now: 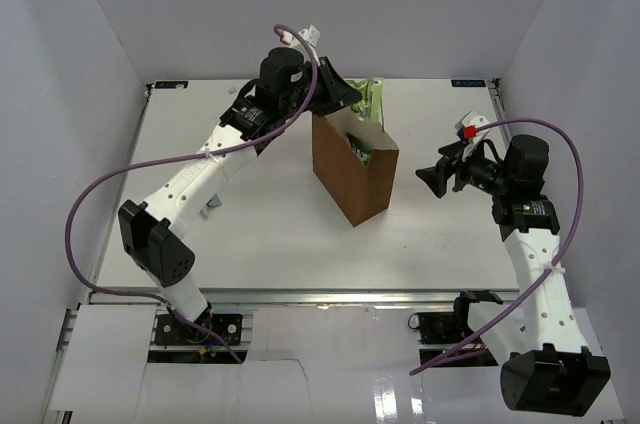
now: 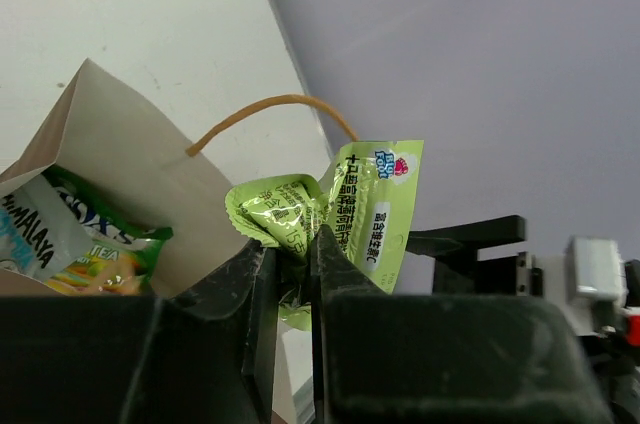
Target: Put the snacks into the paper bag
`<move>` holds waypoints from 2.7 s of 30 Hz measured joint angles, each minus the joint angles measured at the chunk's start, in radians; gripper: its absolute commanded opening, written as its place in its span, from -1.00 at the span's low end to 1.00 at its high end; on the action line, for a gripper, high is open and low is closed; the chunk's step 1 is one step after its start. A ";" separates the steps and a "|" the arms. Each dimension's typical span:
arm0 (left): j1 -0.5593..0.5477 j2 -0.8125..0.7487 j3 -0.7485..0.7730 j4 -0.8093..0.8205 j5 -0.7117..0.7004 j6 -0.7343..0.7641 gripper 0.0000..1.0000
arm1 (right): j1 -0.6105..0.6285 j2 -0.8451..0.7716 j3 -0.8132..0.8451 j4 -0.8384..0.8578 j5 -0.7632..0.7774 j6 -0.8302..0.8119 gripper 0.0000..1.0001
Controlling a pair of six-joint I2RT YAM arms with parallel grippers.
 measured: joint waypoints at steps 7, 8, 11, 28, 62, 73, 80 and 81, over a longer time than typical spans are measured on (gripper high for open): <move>-0.003 0.034 -0.014 -0.059 -0.047 0.047 -0.40 | -0.010 -0.015 -0.012 0.010 -0.007 0.009 0.63; -0.002 0.033 -0.018 -0.060 -0.053 0.055 -0.12 | -0.011 -0.015 -0.015 0.009 -0.010 0.010 0.63; -0.002 0.032 -0.023 -0.066 -0.059 0.069 0.34 | -0.012 -0.014 -0.016 0.009 -0.013 0.012 0.63; 0.209 -0.335 -0.307 -0.034 -0.205 0.048 0.89 | -0.023 -0.014 -0.063 0.033 -0.021 0.019 0.64; 0.703 0.111 -0.610 -0.416 -0.450 -0.138 0.23 | -0.043 -0.032 -0.113 0.038 -0.016 0.030 0.64; 0.699 0.021 -0.633 -0.319 -0.325 -0.097 -0.95 | -0.049 -0.032 -0.113 0.037 -0.019 0.015 0.64; 0.513 -0.275 -0.623 -0.042 -0.068 -0.066 -0.98 | -0.050 -0.029 -0.104 0.028 -0.039 -0.009 0.64; 0.472 -0.302 -0.603 0.007 -0.032 -0.056 -0.98 | -0.050 -0.027 -0.099 0.027 -0.042 -0.014 0.64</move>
